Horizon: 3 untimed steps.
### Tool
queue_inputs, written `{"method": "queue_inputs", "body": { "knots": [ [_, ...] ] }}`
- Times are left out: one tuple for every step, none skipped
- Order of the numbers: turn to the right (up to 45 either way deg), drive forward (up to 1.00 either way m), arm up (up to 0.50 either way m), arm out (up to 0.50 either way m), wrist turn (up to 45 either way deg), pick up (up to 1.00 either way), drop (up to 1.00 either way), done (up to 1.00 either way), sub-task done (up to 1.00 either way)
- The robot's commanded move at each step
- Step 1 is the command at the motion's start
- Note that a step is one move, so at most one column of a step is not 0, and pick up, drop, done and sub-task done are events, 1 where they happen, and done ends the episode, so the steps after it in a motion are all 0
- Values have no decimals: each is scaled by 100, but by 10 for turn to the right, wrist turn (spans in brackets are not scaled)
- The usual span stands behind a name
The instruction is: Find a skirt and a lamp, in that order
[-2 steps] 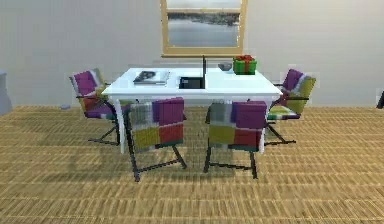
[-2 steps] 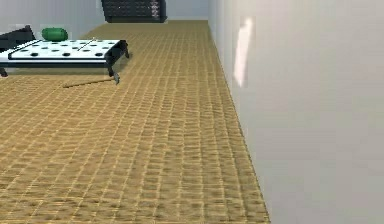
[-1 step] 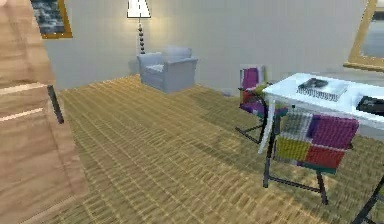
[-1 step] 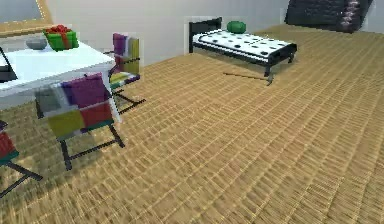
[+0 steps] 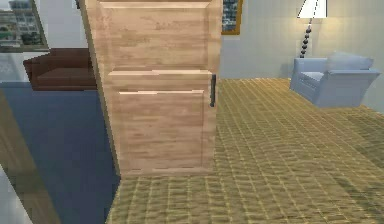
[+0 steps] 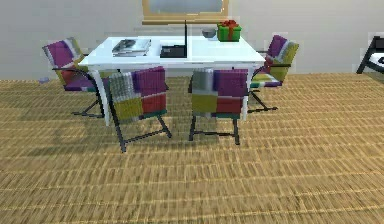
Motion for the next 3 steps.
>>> {"method": "queue_inputs", "body": {
  "knots": [
    [0,30,0,0,0,0,0,0,0],
    [-240,0,0,0,0,0,0,0,0],
    [0,80,0,0,0,0,0,0,0]
  ]
}}
